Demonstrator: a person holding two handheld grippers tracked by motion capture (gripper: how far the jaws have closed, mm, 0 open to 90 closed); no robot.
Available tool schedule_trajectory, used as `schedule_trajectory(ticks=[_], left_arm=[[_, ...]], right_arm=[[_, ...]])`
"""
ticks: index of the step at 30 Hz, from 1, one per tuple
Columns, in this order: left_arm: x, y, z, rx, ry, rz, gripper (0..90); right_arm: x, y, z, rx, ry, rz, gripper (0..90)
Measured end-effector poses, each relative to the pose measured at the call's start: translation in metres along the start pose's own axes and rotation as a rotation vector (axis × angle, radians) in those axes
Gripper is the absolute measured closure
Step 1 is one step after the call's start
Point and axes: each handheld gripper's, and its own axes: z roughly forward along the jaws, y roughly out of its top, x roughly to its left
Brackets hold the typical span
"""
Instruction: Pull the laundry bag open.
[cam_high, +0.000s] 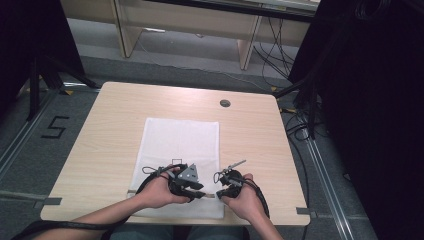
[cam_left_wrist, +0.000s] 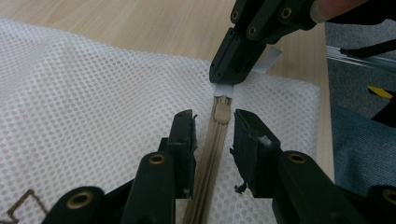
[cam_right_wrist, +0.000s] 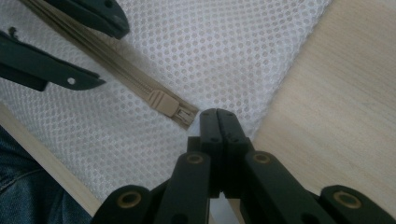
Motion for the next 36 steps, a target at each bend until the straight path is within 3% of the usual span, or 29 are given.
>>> schedule_trajectory(ticks=[3, 4, 8, 10, 15, 16, 17, 18, 22, 24, 25, 31, 36], left_arm=[[0.000, 0.001, 0.005, 0.010, -0.016, 0.003, 68.6], [-0.001, 0.001, 0.008, 0.011, -0.017, 0.005, 68.7], [-0.004, 0.004, 0.014, 0.020, -0.020, 0.018, 69.1], [-0.004, 0.005, 0.017, 0.024, -0.022, 0.026, 69.7], [-0.004, 0.007, 0.022, 0.027, -0.021, 0.018, 70.6], [-0.003, 0.008, 0.023, 0.029, -0.020, 0.034, 70.9], [-0.004, 0.008, 0.025, 0.031, -0.017, 0.015, 71.5], [-0.004, 0.008, 0.025, 0.036, -0.016, 0.022, 72.1], [-0.007, 0.010, 0.029, 0.039, -0.009, 0.030, 73.7], [-0.006, 0.011, 0.030, 0.048, -0.008, 0.053, 74.1], [-0.008, 0.010, 0.031, 0.038, -0.008, 0.036, 74.3], [-0.011, 0.010, 0.031, 0.050, 0.007, 0.105, 77.8], [-0.011, 0.010, 0.031, 0.064, 0.011, 0.104, 80.9]], right_arm=[[-0.001, 0.000, 0.000, -0.001, 0.006, 0.001, 90.0], [0.000, -0.001, -0.001, 0.008, 0.001, 0.028, 90.0], [0.001, 0.000, -0.001, 0.013, 0.006, 0.043, 90.0], [0.000, 0.000, 0.000, 0.005, 0.008, 0.020, 90.0], [0.000, 0.000, -0.001, 0.008, 0.009, 0.031, 90.0], [0.000, 0.000, -0.001, 0.013, 0.006, 0.024, 90.0], [-0.002, 0.000, 0.000, 0.004, 0.008, 0.005, 90.0], [0.001, 0.000, -0.002, 0.024, 0.004, 0.050, 90.0], [0.000, 0.000, -0.001, 0.017, 0.006, 0.037, 90.0], [0.000, -0.001, -0.001, 0.014, 0.005, 0.043, 90.0], [-0.001, -0.001, 0.000, 0.002, 0.009, 0.026, 90.0], [-0.001, -0.001, 0.000, 0.006, 0.012, 0.033, 90.0], [-0.002, -0.001, 0.000, -0.003, 0.016, 0.025, 90.0]])
